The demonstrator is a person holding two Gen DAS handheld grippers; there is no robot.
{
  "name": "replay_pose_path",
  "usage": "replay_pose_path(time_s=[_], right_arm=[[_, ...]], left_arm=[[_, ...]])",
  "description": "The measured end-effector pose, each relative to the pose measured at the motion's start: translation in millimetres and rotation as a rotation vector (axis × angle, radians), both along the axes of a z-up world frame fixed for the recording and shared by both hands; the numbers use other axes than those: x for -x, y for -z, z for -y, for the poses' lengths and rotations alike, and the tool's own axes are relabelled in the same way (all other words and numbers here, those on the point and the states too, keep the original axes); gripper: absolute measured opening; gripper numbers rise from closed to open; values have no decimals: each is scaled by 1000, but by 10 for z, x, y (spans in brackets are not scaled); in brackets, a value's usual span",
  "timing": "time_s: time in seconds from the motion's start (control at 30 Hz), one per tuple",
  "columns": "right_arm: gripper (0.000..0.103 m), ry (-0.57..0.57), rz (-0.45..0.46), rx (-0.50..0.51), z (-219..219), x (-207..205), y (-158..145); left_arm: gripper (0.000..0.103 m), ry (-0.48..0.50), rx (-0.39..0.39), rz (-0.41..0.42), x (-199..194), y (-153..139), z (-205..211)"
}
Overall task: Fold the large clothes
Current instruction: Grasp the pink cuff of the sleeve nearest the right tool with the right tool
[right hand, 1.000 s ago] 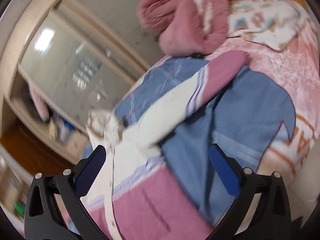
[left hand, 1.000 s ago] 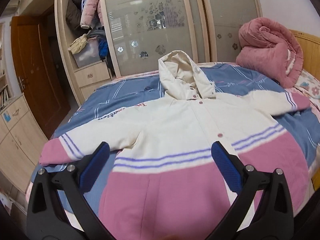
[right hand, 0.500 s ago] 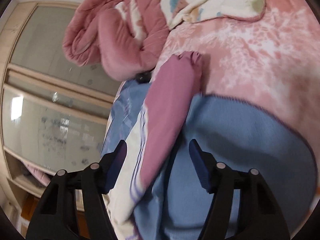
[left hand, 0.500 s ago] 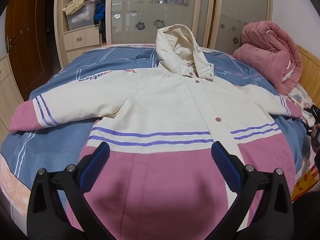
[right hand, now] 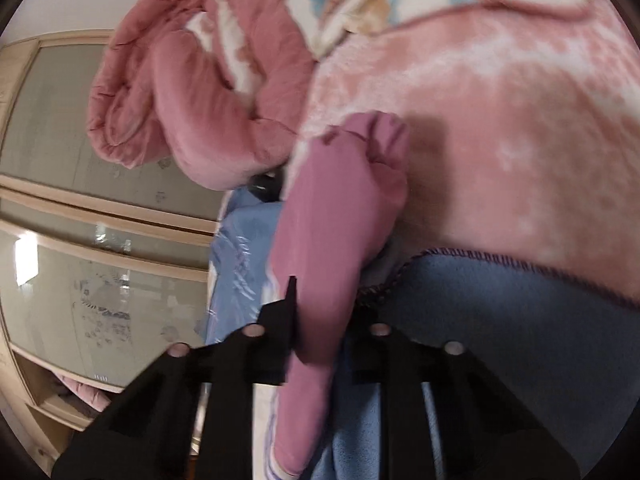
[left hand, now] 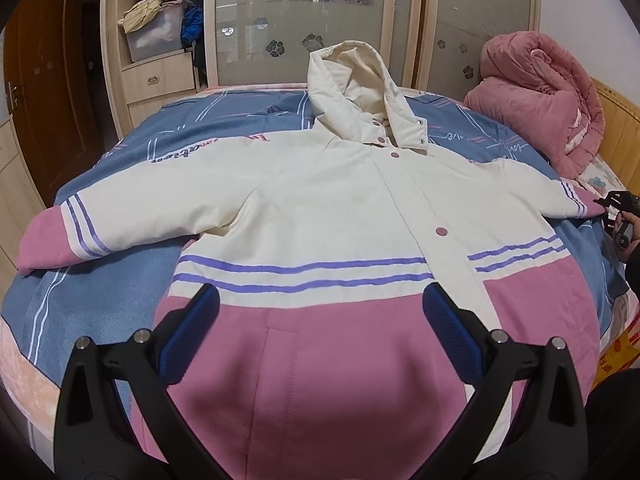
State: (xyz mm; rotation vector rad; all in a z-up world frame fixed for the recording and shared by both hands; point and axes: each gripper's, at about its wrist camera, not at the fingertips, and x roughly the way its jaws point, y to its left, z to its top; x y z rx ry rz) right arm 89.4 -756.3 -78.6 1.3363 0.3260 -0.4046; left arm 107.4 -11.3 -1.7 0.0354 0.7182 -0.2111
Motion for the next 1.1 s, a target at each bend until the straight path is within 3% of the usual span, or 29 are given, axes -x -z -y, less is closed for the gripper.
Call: replay_pose_path(time_s=[0.1, 0.33, 0.43, 0.5, 0.63, 0.8, 0.87, 0.93, 1.1], right_arm=[[10, -10, -1, 79, -84, -87, -301], [10, -107, 80, 348, -721, -503, -1480], [10, -170, 99, 391, -1021, -713, -1842], [9, -149, 82, 370, -1073, -758, -1941], [8, -12, -4, 324, -804, -525, -1774], [8, 108, -116, 211, -220, 46, -1096], [8, 110, -76, 67, 43, 261, -666], [8, 129, -56, 12, 101, 390, -428], [8, 92, 36, 60, 115, 252, -439]], left_arm=[[101, -7, 12, 7, 4, -31, -36], [101, -41, 57, 27, 38, -122, -179], [101, -53, 80, 14, 17, -124, -246], [101, -57, 95, 6, -3, -128, -277], [101, -60, 102, -1, -1, -123, -308], [101, -50, 104, -1, 15, -115, -334], [101, -51, 106, -11, -4, -93, -339], [101, -46, 109, -23, -20, -66, -327], [101, -34, 86, -30, -25, -14, -232]])
